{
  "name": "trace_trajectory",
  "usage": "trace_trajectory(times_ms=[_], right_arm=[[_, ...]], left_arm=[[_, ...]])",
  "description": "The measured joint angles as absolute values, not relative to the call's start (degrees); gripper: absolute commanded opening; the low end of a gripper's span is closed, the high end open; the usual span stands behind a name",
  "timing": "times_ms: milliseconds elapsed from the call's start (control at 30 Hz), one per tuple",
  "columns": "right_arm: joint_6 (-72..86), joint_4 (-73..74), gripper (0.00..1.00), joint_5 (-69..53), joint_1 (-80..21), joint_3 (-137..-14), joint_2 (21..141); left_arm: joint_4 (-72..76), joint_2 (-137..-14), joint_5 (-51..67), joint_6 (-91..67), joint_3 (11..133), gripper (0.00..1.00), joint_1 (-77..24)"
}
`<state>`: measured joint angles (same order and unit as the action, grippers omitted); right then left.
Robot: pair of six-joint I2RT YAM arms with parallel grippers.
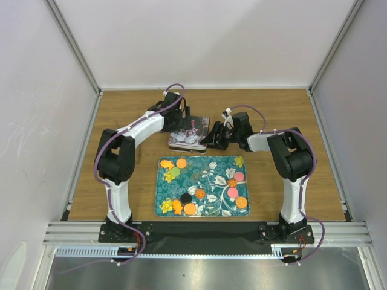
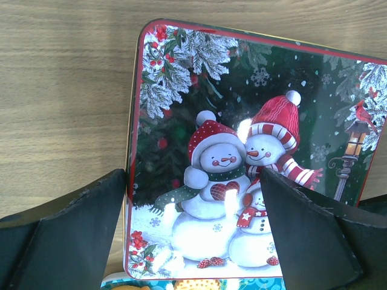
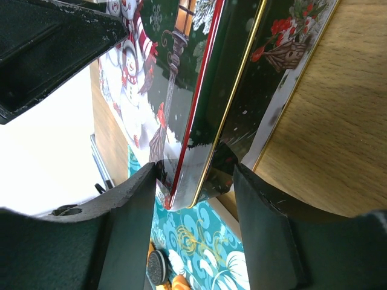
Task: Pack the cookies
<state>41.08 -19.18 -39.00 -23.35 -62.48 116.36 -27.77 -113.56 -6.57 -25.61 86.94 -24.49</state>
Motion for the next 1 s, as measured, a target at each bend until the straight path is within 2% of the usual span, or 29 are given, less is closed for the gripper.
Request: trace_trajectory(times_ms=[100,267,333,433,533,733,1000], right_arm=[[41.08,-19.09,0.00,-39.09,-23.35,-62.61,116.42],[40.93,-18.39,0.02,-39.29,-23.40,-63.20,116.62],[40.88,-18.26,0.11,-39.31,-23.40,-63.26,116.62],[40.88,-17.96,0.41,-39.42,-23.33,-63.42,116.57],[40.88,-16.95,0.56,-39.83,-23.03,-63.96,116.57],[40.21,-13.43,0.71,-39.86,-21.21,-65.41,116.57],[40.18,-10.46,0.77,-39.22,-15.84,-69.34,116.57]], left_arm=[[-27.83,-113.56,-6.76,-25.63,86.94,0.98,-24.49],[-28.01,-113.56,-7.25,-25.96,86.94,0.99,-24.49],[-28.05,-113.56,-7.27,-26.02,86.94,0.98,-24.49],[-28.10,-113.56,-7.29,-26.06,86.94,0.99,-24.49],[-28.32,-113.56,-7.25,-26.15,87.09,0.99,-24.43],[-31.14,-113.56,-6.15,-26.87,88.29,1.00,-23.77],[-35.35,-113.56,-5.82,-26.46,93.95,1.00,-21.96]])
